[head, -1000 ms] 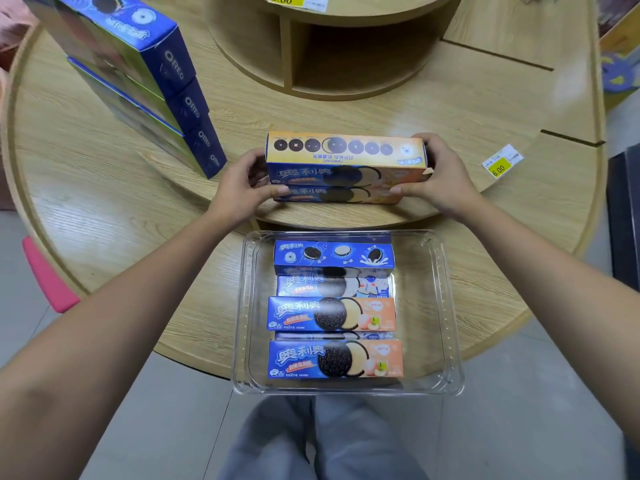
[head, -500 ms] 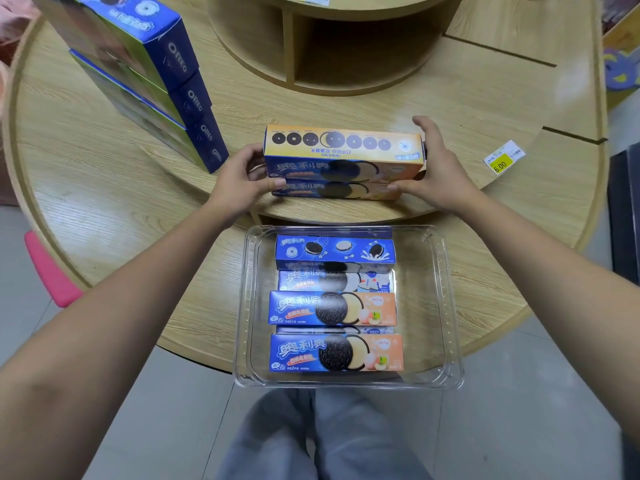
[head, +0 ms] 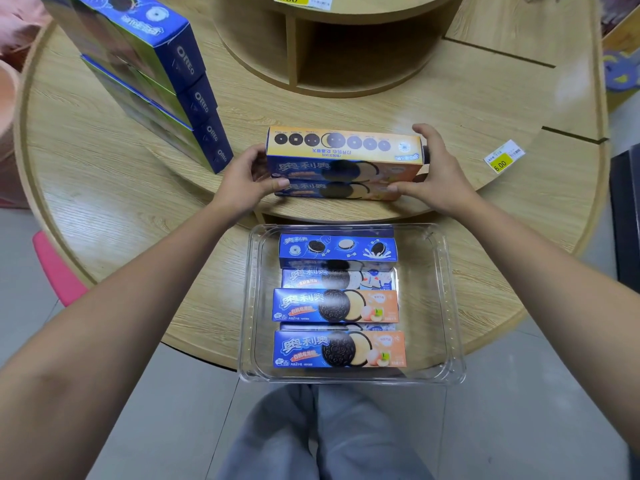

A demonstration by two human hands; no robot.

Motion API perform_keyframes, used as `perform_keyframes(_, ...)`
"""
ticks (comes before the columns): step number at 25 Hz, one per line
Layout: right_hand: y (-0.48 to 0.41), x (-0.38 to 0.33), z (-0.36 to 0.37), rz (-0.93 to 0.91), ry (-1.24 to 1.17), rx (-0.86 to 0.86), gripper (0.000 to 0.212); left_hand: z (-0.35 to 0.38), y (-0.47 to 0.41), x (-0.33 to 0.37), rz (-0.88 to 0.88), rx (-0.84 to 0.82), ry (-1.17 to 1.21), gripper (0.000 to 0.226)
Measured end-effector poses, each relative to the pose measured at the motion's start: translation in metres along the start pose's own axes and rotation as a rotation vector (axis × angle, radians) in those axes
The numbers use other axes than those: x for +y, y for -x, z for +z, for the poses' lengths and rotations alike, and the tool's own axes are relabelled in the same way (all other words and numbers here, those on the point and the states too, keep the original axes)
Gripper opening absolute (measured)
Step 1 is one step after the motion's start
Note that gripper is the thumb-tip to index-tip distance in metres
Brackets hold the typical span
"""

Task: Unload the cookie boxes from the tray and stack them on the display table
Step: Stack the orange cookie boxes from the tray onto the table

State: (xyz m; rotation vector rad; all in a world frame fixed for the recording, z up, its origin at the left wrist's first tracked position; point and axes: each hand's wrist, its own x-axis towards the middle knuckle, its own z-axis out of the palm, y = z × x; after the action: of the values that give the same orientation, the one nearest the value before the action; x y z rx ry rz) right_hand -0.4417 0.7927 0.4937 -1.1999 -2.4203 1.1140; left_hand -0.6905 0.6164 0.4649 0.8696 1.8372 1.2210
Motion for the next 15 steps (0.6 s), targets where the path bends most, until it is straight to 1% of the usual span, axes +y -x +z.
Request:
perform_keyframes(2, 0.004, 0.003, -0.002, 0.024, 0.005, 0.000, 0.102, -0.001, 0.003, -0.002, 0.008, 0.032, -0.026, 0.061)
perform_keyframes(3, 0.009, 0.007, -0.002, 0.052, 0.008, 0.032, 0.102, -0.002, 0.008, -0.004, -0.012, 0.084, -0.008, 0.063)
perform_keyframes(5, 0.028, 0.014, 0.003, 0.113, -0.055, 0.154, 0.093, 0.001, 0.026, -0.010, -0.052, 0.238, 0.017, 0.056)
perform_keyframes(6, 0.042, 0.019, 0.008, 0.134, -0.100, 0.207, 0.084, 0.006, 0.038, -0.015, -0.058, 0.281, 0.007, 0.048)
perform_keyframes(7, 0.058, 0.025, 0.015, 0.149, -0.124, 0.228, 0.075, 0.011, 0.055, -0.022, -0.067, 0.269, -0.011, 0.042)
perform_keyframes(9, 0.093, 0.034, 0.034, 0.189, -0.109, 0.156, 0.059, 0.023, 0.091, -0.039, -0.088, 0.112, -0.085, 0.038)
perform_keyframes(11, 0.125, 0.041, 0.053, 0.235, -0.093, 0.022, 0.051, 0.030, 0.119, -0.055, -0.098, -0.079, -0.241, 0.045)
perform_keyframes(13, 0.144, 0.043, 0.065, 0.283, -0.047, -0.105, 0.051, 0.033, 0.133, -0.067, -0.029, -0.242, -0.444, 0.056)
perform_keyframes(15, 0.154, 0.040, 0.071, 0.292, 0.052, -0.237, 0.058, 0.036, 0.135, -0.070, 0.047, -0.367, -0.616, 0.064)
